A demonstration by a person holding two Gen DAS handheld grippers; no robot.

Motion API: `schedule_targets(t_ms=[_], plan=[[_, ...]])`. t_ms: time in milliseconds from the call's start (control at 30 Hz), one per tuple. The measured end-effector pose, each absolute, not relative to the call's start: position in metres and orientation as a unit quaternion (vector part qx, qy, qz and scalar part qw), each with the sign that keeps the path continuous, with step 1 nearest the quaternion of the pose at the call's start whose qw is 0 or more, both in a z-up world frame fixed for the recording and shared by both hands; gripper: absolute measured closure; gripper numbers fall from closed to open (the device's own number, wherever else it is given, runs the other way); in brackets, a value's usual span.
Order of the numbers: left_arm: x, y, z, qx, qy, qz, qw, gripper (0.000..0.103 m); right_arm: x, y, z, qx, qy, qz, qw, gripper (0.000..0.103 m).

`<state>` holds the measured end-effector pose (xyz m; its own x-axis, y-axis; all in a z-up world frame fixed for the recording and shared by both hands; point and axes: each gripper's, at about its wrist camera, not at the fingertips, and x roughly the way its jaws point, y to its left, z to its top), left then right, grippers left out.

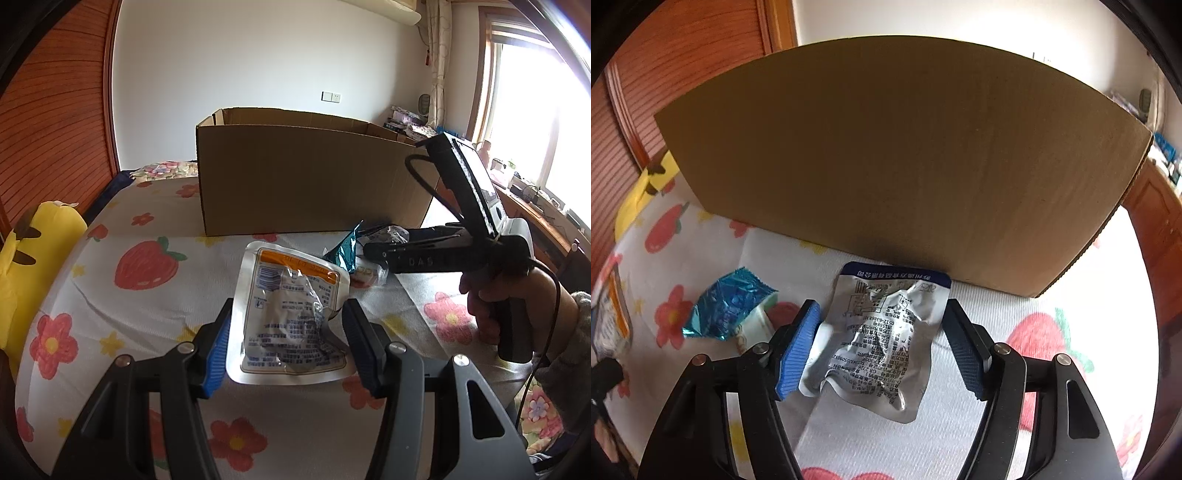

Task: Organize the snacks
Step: 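Close the left gripper on the white-and-orange pouch while the right grips the silver foil packet, then carry the silver packet with the right gripper while the left carries the pouch over the box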

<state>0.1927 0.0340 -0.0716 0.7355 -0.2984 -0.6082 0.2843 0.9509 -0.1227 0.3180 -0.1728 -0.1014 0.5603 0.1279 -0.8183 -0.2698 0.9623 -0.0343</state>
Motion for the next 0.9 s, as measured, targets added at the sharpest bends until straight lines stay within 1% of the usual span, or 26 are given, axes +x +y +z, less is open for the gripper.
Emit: schedule_targets(t_ms=[100, 133, 167, 267, 400, 567, 900], plan=[[0.194, 0.033, -0.069, -0.009, 0.325, -0.154, 0.933, 0.048, 0.316, -0.174, -0.101, -0.082, 0.454, 0.113, 0.88, 0.035], [0.194, 0.033, -0.068, -0.009, 0.323, -0.154, 0.934, 0.048, 0.314, -0.175, -0.101, -0.083, 0.455, 0.114, 0.879, 0.04], [0.194, 0.033, -0.067, -0.008, 0.322, -0.153, 0.934, 0.048, 0.313, -0.176, -0.1, -0.085, 0.455, 0.114, 0.879, 0.043], [0.194, 0.032, -0.064, -0.009, 0.319, -0.154, 0.935, 0.048, 0.309, -0.179, -0.099, -0.087, 0.457, 0.122, 0.877, 0.046], [0.193, 0.029, -0.061, -0.006, 0.316, -0.154, 0.936, 0.048, 0.297, -0.185, -0.096, -0.094, 0.456, 0.127, 0.876, 0.047], [0.194, 0.026, -0.058, -0.002, 0.314, -0.152, 0.937, 0.048, 0.284, -0.195, -0.087, -0.076, 0.449, 0.134, 0.88, 0.046], [0.196, 0.017, -0.046, 0.01, 0.303, -0.155, 0.94, 0.048, 0.251, -0.208, -0.053, -0.067, 0.419, 0.147, 0.894, 0.046]])
